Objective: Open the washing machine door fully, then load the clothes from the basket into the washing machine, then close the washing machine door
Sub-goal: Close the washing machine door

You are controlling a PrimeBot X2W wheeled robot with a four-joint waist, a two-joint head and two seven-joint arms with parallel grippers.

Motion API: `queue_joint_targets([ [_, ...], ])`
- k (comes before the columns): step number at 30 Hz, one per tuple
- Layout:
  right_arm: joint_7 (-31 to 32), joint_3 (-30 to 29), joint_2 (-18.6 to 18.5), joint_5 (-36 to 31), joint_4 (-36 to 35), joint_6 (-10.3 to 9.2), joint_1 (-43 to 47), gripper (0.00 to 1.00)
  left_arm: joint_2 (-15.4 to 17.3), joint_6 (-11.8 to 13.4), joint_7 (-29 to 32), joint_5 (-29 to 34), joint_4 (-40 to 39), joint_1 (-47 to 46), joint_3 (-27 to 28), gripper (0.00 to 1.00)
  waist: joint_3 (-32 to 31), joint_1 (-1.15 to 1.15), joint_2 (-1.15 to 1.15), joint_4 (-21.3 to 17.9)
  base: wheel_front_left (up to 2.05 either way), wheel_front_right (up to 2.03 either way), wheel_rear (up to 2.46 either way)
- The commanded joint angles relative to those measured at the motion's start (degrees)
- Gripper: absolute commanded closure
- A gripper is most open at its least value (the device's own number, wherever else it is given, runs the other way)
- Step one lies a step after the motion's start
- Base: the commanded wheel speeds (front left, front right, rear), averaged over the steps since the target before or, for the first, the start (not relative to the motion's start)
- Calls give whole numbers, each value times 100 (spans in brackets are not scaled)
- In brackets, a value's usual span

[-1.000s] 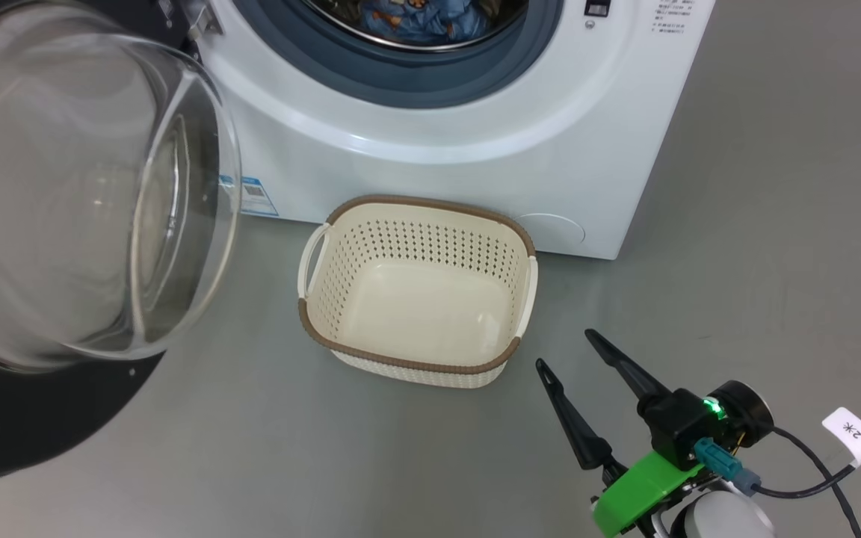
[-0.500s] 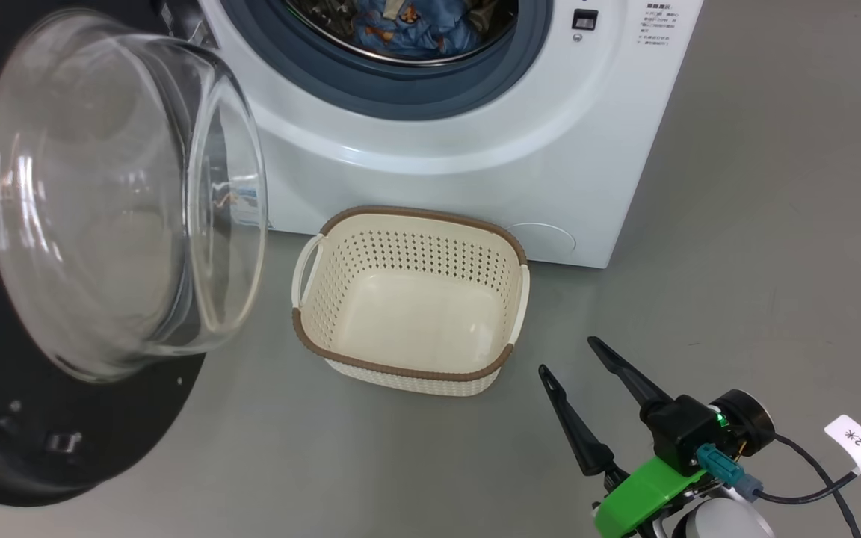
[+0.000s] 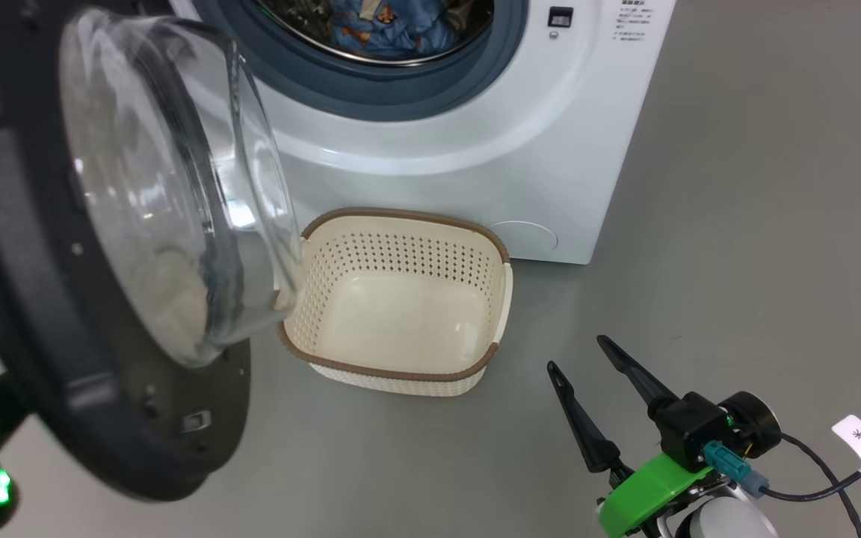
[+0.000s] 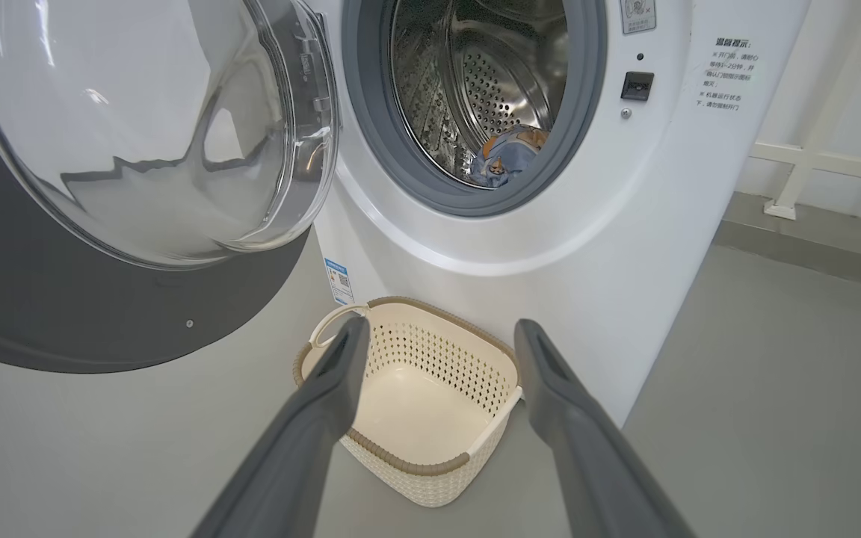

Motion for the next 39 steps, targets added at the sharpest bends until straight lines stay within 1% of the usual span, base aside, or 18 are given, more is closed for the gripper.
queue_joint_targets([
  [1, -27, 122, 83, 68, -113, 9, 4, 0, 76, 20, 150, -76, -287, 70, 21, 100, -16, 0, 0, -57, 0, 0, 0],
  [4, -27, 73, 99, 80, -105, 9, 0, 0, -172, 101, 178, -105, -551, 144, -118, 100, -29, 0, 0, -138, 0, 0, 0],
  [7, -27, 63, 109, 76, -97, 9, -28, 0, -331, 130, 175, -77, -721, 207, -269, 100, -18, 0, 0, -256, 0, 0, 0],
  [12, -27, -11, 120, 25, -109, 9, -15, 0, -561, 156, 19, -129, -840, 249, -515, 100, -21, 0, 0, -445, 0, 0, 0],
  [16, -27, -34, 127, 3, -103, 9, -6, 0, -647, 158, -218, -216, -820, 270, -725, 100, -32, 0, 0, -629, 0, 0, 0],
  [20, -27, -77, 135, -21, -138, 9, 1, 0, -676, 77, -503, -365, -721, 262, -908, 100, -24, 0, 0, -805, 0, 0, 0],
  [23, -27, -115, 140, -29, -165, 9, -1, 0, -682, -87, -1036, -364, -530, 135, -979, 100, -5, 0, 0, -937, 0, 0, 0],
  [25, -27, -140, 145, -25, -168, 9, -1, 0, -683, -187, -1343, -447, -355, 22, -1121, 100, 6, 0, 0, -1023, 0, 0, 0],
  [26, -27, -140, 145, -25, -168, 9, -1, 0, -683, -187, -1343, -447, -355, 22, -1121, 100, 6, 0, 0, -1023, 0, 0, 0],
  [28, -27, -157, 149, -22, -171, 9, -1, 0, -684, -267, -1626, -555, -186, -91, -1259, 100, 19, 0, 0, -1111, 0, 0, 0],
  [29, -27, -181, 155, -16, -183, 9, -4, 0, -685, -336, -1870, -652, -43, -204, -1397, 100, 41, 0, 0, -1200, 0, 0, 0],
  [39, -27, -314, 175, 7, -217, 9, 16, 0, -685, -567, -2842, -831, 621, -696, -1996, 100, 121, 0, 0, -1598, 0, 0, 0],
])
